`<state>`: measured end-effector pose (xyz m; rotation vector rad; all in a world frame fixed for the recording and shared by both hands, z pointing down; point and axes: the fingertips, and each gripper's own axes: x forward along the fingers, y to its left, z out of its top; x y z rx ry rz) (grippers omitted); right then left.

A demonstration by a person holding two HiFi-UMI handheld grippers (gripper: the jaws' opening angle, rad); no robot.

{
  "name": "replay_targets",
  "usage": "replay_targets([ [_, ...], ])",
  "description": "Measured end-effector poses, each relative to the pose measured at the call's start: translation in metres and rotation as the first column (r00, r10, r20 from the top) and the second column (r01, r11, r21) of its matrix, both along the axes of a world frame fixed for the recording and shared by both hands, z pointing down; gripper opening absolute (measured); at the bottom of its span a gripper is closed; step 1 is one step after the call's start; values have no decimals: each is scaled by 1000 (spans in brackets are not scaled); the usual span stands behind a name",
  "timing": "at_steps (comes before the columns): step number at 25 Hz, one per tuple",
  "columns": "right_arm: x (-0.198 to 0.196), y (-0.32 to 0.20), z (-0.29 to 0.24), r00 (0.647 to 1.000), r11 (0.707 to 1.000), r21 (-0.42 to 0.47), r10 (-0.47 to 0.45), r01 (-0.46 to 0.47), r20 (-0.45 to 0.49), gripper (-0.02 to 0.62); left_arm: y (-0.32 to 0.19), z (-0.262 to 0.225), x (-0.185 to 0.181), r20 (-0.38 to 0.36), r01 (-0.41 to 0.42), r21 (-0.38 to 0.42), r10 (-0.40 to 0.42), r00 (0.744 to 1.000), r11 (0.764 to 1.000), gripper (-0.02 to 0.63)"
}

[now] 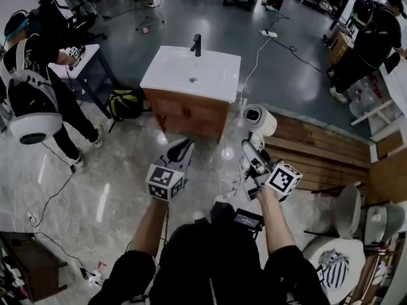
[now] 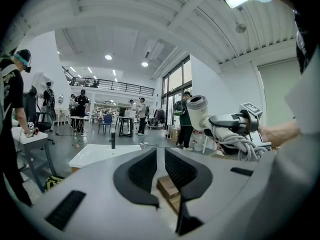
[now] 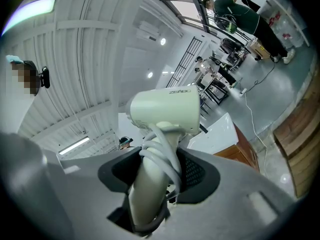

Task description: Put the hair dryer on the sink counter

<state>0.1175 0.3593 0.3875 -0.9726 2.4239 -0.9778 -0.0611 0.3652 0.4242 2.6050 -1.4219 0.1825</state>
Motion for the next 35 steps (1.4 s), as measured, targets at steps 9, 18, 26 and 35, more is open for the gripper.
replay_targets([
  [9,-1,4,1,1000,1000,-8,-2,2,-9,206,1,-2,0,0,-8,6,8,1000,1000,55],
  [18,-5,5,-3,1000,1000,3,-10,10,-1,206,0,-4,-5,3,-7,13,7,1000,1000,55],
  [26,-6,-1,-5,1000,1000,4,-15,15,16,206,-5,-4,-8,10,-6,9,6,1000,1000,55],
  [35,-17,-27,6,1000,1000,-10,-16,17,17,206,-25,7,-24,20,9,-12,-9,1000,1000,55],
])
